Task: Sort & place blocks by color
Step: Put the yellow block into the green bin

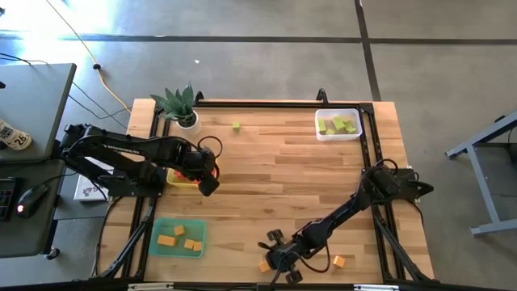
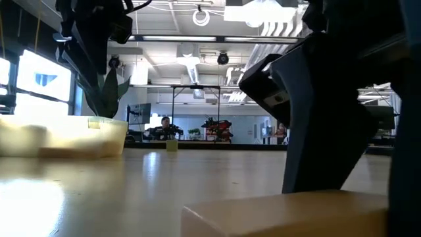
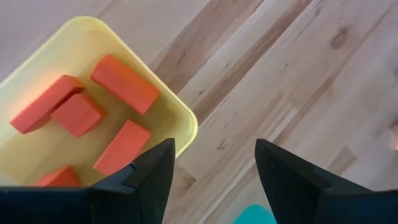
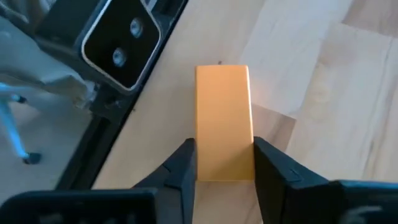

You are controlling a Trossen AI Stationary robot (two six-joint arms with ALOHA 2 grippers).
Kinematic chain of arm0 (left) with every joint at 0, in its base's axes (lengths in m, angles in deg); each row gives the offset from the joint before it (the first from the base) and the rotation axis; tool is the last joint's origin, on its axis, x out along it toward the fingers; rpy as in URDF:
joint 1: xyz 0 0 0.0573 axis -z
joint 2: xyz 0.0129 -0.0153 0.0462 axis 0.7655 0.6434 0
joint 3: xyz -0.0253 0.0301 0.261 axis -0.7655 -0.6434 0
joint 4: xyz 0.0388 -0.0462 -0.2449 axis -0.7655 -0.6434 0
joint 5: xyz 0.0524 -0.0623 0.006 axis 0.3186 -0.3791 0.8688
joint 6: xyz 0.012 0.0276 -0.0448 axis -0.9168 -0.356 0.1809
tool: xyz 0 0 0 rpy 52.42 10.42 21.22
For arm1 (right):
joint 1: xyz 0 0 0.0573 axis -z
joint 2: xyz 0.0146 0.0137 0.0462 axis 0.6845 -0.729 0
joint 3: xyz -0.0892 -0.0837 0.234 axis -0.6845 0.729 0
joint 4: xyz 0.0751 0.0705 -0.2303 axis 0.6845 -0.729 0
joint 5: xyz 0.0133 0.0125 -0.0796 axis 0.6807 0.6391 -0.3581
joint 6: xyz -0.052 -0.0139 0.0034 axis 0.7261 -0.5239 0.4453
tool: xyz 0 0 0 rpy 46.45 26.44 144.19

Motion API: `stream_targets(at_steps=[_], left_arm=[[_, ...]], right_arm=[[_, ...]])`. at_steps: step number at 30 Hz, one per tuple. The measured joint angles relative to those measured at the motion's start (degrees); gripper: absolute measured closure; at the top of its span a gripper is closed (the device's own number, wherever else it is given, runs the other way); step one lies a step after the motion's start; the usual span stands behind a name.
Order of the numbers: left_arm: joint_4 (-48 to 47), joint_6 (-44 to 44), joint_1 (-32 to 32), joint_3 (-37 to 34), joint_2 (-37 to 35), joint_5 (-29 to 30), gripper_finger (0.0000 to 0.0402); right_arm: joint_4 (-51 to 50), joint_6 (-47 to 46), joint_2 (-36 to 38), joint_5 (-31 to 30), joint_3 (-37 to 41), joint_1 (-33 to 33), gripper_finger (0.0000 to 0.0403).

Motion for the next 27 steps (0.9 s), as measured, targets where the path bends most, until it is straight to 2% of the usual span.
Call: stream_targets(at_steps=[4, 8, 16, 27], left_arm=[[1.3, 0.2, 0.2, 0.0, 0.0, -1.7, 0.019], [4.4, 0.2, 0.2, 0.0, 0.0, -7.2, 0.019], [14.7, 4.4, 0.2, 0.0, 0.0, -14.1, 0.019], [27.7, 9.2, 0.2, 0.0, 0.0, -15.9, 0.019]], right_arm=[[-0.4, -2.7, 0.2, 1.0, 0.0, 0.6, 0.0308], [-3.3, -2.7, 1.4, -0.1, 0.0, 1.4, 0.0308], [-13.6, -2.1, 6.6, -5.8, 0.1, 4.3, 0.0308], [-16.3, 2.8, 13.4, -16.8, 0.1, 8.7, 0.0308]])
